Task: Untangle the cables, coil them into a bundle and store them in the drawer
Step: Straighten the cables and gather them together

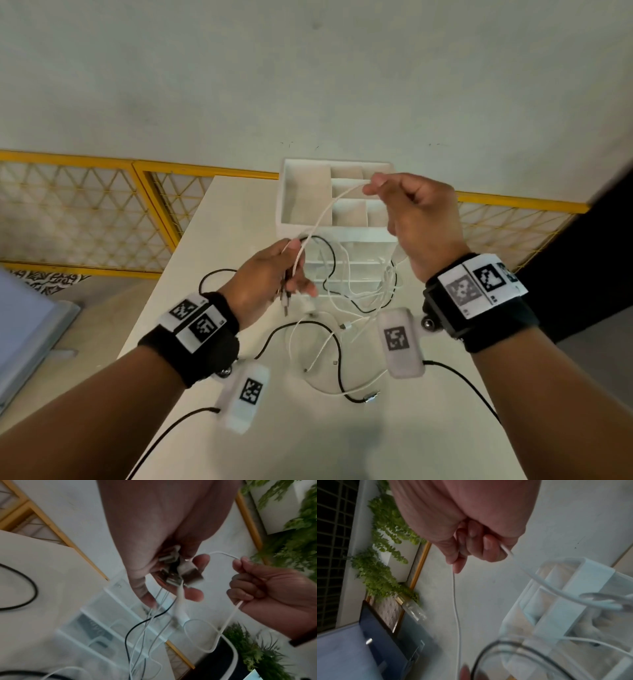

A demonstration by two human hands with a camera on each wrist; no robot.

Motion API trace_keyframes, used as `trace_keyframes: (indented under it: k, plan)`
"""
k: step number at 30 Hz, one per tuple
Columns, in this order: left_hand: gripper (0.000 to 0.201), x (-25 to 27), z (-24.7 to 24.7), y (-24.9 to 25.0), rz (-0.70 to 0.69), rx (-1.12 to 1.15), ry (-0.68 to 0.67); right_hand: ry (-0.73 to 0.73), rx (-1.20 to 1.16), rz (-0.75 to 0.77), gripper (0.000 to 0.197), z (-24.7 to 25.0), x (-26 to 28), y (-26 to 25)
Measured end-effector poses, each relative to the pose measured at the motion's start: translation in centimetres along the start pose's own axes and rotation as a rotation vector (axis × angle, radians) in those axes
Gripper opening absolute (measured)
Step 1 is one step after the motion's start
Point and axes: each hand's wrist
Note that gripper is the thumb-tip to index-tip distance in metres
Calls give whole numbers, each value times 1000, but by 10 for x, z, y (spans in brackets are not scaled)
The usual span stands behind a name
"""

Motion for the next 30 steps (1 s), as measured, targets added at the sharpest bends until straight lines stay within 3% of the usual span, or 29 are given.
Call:
trace_keyframes:
  k: [3, 7, 10, 12, 14, 16, 19, 21, 24, 28, 30]
  plan:
    - [32, 9, 8, -7, 93, 113, -71, 51, 37, -26, 24, 13, -5, 12]
    - [29, 14, 20, 1, 97, 263, -74, -70, 86, -60, 17, 27, -3, 43]
    - [28, 20, 32, 16, 2, 337, -40, -287, 375, -157, 27, 50, 6, 98]
    - [27, 25, 36, 27, -63, 349, -38, -404, 629, -304, 31, 69, 17, 135]
    - [27, 29, 38, 35, -107, 344, -23, -448, 777, -439, 35, 77, 26, 153]
    - [25, 30, 37, 36, -126, 321, 11, -456, 872, -464, 48, 77, 21, 146]
    - [24, 26, 36, 27, -108, 281, 96, -383, 1003, -385, 69, 78, -4, 118]
    - [25, 22, 38, 20, -83, 264, 173, -251, 1021, -315, 73, 84, -22, 96]
    - [25, 20, 39, 13, -39, 222, 241, -41, 967, -173, 59, 98, -38, 80]
    - [28, 20, 30, 12, -22, 122, 199, 120, 901, 4, 16, 106, -34, 99]
    - [27, 20, 28, 14, -48, 136, 230, 97, 866, -43, 26, 107, -23, 115]
Point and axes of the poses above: each hand's wrist, its own x-axis away from the middle knuckle, its own z-axis out of the back of the hand, y = z × x, and after that the axes turned 15 degrees about z, right-handed
